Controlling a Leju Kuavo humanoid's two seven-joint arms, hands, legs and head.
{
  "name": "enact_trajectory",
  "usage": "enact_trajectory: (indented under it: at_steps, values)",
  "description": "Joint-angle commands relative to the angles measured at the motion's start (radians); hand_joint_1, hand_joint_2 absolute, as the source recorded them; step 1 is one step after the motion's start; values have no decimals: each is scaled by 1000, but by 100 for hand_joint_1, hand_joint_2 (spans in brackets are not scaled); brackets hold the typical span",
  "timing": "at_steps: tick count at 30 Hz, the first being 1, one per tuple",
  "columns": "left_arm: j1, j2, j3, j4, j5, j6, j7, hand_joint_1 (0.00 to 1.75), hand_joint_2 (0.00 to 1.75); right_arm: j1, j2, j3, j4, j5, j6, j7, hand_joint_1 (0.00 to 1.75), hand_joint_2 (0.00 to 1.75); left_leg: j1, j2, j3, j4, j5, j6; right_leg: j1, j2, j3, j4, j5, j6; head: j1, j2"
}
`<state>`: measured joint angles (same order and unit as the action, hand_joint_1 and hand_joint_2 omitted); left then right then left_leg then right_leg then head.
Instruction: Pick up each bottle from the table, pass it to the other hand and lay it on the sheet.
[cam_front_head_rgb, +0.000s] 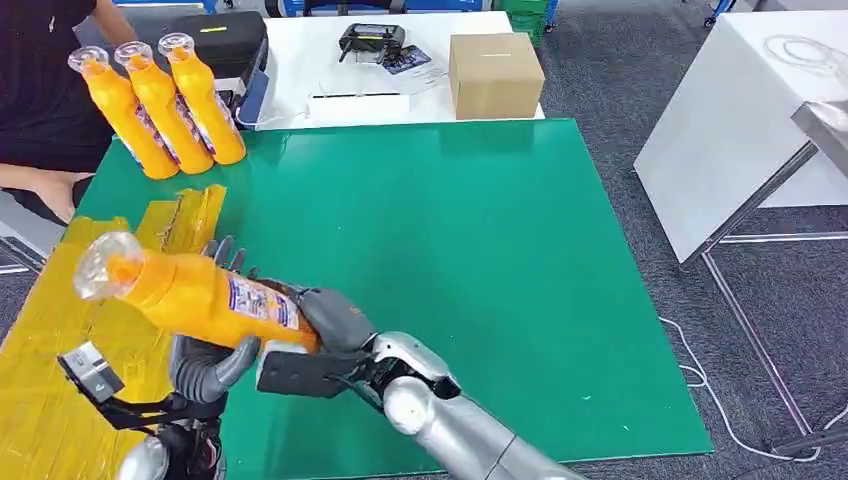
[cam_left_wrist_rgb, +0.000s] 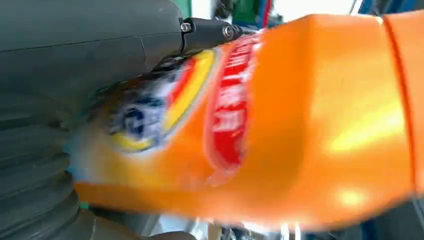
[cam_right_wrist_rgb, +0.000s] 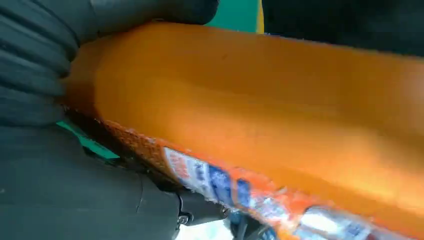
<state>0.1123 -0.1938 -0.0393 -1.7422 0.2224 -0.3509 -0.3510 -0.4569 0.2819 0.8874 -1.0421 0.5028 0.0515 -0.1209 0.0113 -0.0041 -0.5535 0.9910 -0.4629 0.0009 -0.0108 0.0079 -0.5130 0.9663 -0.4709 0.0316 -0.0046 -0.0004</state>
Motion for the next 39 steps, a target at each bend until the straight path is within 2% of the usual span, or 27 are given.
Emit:
enact_trajectory:
  at_steps: [1,6,7,8,15,19,21,22,23,24,29,32,33,34,35,39]
  values:
    - [-43,0,-15,56,-30,18,14,0,175,-32,32,294,170,30,30,-25,175,175,1,-1,4,-2,0,0,1,-2,5,-3,0,-1,0,0]
    - [-42,-4,-13,57,-37,22,11,0,175,-37,23,288,159,24,27,-20,175,175,0,-3,1,-1,1,0,0,-4,2,-2,0,-1,0,0]
    - [-41,-4,-13,55,-43,24,9,169,175,-38,22,286,159,23,26,-18,175,175,0,-2,0,-1,1,0,0,-3,1,-2,0,-1,0,0]
    - [-42,-6,-13,51,-52,29,0,175,175,-39,21,284,159,23,24,-16,175,175,1,-3,1,-1,1,0,1,-4,2,-2,0,-1,0,0]
    - [-43,-15,-20,21,-88,43,-12,175,175,-41,6,251,155,38,-17,20,175,175,1,-5,2,-1,1,0,2,-7,4,-3,-1,-2,0,0]
    - [-51,-17,-37,12,-112,59,-18,175,175,-41,3,226,160,37,-22,36,175,175,1,-4,-1,0,1,0,1,-5,0,-2,0,-1,0,0]
    - [-60,-17,-44,3,-137,80,-15,175,175,-39,-1,209,165,83,-80,74,175,175,0,-5,-1,0,1,0,1,-6,1,-2,0,-1,0,0]
    - [-67,-17,-48,-3,-165,99,-19,175,175,-35,-2,191,167,93,-101,88,80,175,1,-5,0,0,1,1,1,-7,2,-2,-1,-1,0,0]
    - [-73,-16,-50,-6,-178,108,-20,175,175,-31,-3,179,165,105,-118,90,14,175,1,-6,-1,0,1,1,1,-7,0,-2,0,-1,0,0]
    - [-91,-4,-54,-14,-288,177,-22,175,175,-15,-6,132,153,112,-145,108,0,175,1,-5,-2,0,1,0,1,-6,0,-2,0,-1,0,0]
    - [-103,-1,-52,-11,-290,176,-22,175,175,-10,-13,117,143,115,-143,108,0,175,1,-4,-1,0,1,0,1,-6,1,-2,0,-1,0,0]
    - [-142,48,-31,52,-455,257,42,175,175,37,-38,15,67,108,-180,112,0,175,1,-5,0,0,1,0,1,-6,2,-2,0,-1,0,0]
    - [-159,62,10,82,-549,332,28,175,175,52,-59,-22,26,105,-176,106,0,175,1,-7,0,-1,1,0,1,-8,2,-2,-1,-1,0,0]
    - [-171,73,41,102,-617,375,29,175,175,64,-72,-48,-4,106,-175,101,0,0,0,-6,-1,-1,2,0,0,-6,0,-2,0,-1,0,0]
    - [-181,84,81,113,-706,438,14,175,175,74,-83,-71,-35,105,-172,88,0,0,1,-8,0,-1,2,0,1,-9,2,-3,0,-1,0,0]
    - [-190,171,224,211,-1170,620,84,175,175,118,-116,-165,-193,82,-159,32,0,0,0,-1,1,-1,1,0,1,-2,1,-2,0,-2,0,0]
